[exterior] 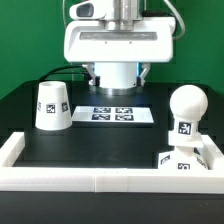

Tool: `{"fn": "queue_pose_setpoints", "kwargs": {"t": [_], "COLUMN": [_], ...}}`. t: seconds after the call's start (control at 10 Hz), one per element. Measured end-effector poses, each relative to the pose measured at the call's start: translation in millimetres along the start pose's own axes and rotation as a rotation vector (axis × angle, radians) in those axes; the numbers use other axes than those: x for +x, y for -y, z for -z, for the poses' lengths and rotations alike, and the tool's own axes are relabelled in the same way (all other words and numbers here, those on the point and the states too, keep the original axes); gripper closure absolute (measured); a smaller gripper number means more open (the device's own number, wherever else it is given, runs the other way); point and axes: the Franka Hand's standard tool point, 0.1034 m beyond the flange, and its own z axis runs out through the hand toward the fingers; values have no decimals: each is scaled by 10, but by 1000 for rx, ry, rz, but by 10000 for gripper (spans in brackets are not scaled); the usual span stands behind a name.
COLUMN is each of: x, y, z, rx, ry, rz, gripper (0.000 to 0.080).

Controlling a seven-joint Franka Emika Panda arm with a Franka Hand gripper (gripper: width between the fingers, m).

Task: Assemble lamp

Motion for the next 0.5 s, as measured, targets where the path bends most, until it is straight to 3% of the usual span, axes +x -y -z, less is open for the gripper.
{"fn": "queue_pose_setpoints", "kwargs": {"t": [0.2,0.4,0.5], "x": [-440,-678,-826], "y": [-382,-713,-843], "z": [79,136,65], "rx": [13,33,47], "ry": [16,33,46], "rz": [-1,12,-12], "gripper": [101,101,101]}}
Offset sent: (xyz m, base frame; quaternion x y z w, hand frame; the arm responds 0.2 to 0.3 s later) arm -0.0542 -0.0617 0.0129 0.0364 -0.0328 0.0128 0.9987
